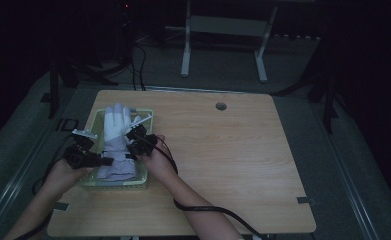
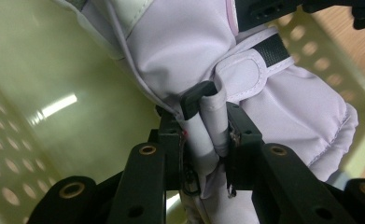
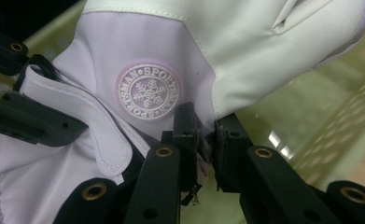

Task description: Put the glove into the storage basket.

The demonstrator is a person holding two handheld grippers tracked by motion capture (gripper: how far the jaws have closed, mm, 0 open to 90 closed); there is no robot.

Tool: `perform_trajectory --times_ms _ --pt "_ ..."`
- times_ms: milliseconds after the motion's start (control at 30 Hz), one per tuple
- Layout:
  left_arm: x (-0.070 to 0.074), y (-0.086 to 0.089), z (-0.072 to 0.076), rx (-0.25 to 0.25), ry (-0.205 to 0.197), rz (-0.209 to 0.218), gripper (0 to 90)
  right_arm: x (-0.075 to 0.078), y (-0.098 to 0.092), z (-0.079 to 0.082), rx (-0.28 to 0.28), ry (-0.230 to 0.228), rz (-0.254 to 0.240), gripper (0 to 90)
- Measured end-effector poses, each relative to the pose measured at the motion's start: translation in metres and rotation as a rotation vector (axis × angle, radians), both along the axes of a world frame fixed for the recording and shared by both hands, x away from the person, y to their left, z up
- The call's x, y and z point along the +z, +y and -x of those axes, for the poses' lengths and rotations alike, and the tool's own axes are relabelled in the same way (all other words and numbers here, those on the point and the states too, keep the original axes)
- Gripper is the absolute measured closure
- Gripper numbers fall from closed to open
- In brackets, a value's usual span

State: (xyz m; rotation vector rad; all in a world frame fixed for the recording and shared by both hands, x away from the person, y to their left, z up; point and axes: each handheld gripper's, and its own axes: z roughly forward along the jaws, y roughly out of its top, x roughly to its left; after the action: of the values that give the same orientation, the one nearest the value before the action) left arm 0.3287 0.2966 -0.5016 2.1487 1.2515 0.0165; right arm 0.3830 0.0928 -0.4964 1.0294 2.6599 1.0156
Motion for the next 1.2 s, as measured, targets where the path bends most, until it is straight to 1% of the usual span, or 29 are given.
perform_trajectory --times_ms 33,67,133,233,267,333,400,467,567,633,667,700,733,767,833,867,900,967,1000,1033,1067,1133,1167,1200 --pt "-0.002 0.000 0.000 0.009 0.016 -0.017 72.5 -0.002 0.002 0.000 0.002 0.004 0.007 80.9" --pt "-0.003 0.000 -0.001 0.014 0.023 -0.020 72.4 -0.006 0.004 0.000 0.005 0.011 0.021 80.9" --pt "-0.006 0.000 -0.001 0.030 0.049 -0.020 72.4 -0.009 0.007 0.001 0.008 0.009 0.035 80.9" --pt "-0.009 -0.001 -0.002 0.046 0.068 -0.028 72.4 -0.011 0.011 0.001 0.014 0.007 0.059 80.8" --pt "-0.009 -0.001 -0.002 0.046 0.075 -0.036 72.3 -0.012 0.012 0.002 0.018 -0.001 0.069 80.9" --pt "-0.010 -0.002 -0.002 0.052 0.085 -0.057 72.1 -0.014 0.015 0.003 0.016 0.003 0.085 80.8" --pt "-0.012 -0.003 -0.002 0.049 0.096 -0.076 72.0 -0.016 0.018 0.004 0.013 -0.003 0.096 80.8" --pt "-0.014 -0.002 -0.002 0.055 0.106 -0.084 71.4 -0.018 0.020 0.006 0.016 -0.002 0.108 80.5" --pt "-0.017 -0.002 -0.003 0.056 0.112 -0.103 68.0 -0.019 0.021 0.006 0.019 0.006 0.105 77.3" --pt "-0.017 -0.005 -0.003 0.059 0.108 -0.137 65.1 -0.019 0.021 0.006 0.022 0.003 0.103 73.0" --pt "-0.018 -0.009 -0.003 0.054 0.104 -0.167 64.1 -0.019 0.021 0.008 0.022 -0.004 0.100 70.2" --pt "-0.018 -0.011 -0.003 0.055 0.102 -0.176 63.0 -0.019 0.020 0.009 0.025 -0.020 0.099 68.5" --pt "-0.019 -0.012 -0.004 0.055 0.103 -0.184 62.5 -0.019 0.020 0.009 0.022 -0.022 0.093 65.9" --pt "-0.020 -0.013 -0.004 0.059 0.104 -0.204 61.4 -0.017 0.019 0.009 0.019 -0.034 0.078 62.5" --pt "-0.021 -0.017 -0.006 0.060 0.106 -0.230 59.9 -0.013 0.017 0.009 0.013 -0.049 0.069 57.8" --pt "-0.021 -0.018 -0.006 0.062 0.099 -0.236 58.2 -0.010 0.014 0.009 0.010 -0.056 0.058 57.0" --pt "-0.021 -0.020 -0.006 0.060 0.097 -0.252 56.3 -0.006 0.011 0.007 0.011 -0.059 0.043 55.4" --pt "-0.019 -0.022 -0.006 0.056 0.077 -0.279 51.6 0.000 0.006 0.005 0.008 -0.059 0.024 51.7" --pt "-0.018 -0.022 -0.005 0.055 0.066 -0.284 48.8 0.002 0.003 0.003 0.011 -0.050 0.006 51.2" --pt "-0.017 -0.023 -0.004 0.056 0.050 -0.288 46.2 0.004 0.000 0.002 0.019 -0.045 -0.004 49.6" --pt "-0.016 -0.022 -0.003 0.058 0.036 -0.287 42.7 0.005 -0.003 0.002 0.025 -0.050 -0.008 47.5" --pt "-0.014 -0.021 0.000 0.071 0.009 -0.271 35.3 0.007 -0.007 0.001 0.043 -0.049 -0.033 42.0" --pt "-0.013 -0.021 0.002 0.078 -0.006 -0.275 30.5 0.008 -0.010 0.001 0.045 -0.061 -0.041 41.0" --pt "-0.012 -0.021 0.004 0.083 -0.024 -0.288 26.3 0.008 -0.012 0.001 0.048 -0.057 -0.046 40.6"
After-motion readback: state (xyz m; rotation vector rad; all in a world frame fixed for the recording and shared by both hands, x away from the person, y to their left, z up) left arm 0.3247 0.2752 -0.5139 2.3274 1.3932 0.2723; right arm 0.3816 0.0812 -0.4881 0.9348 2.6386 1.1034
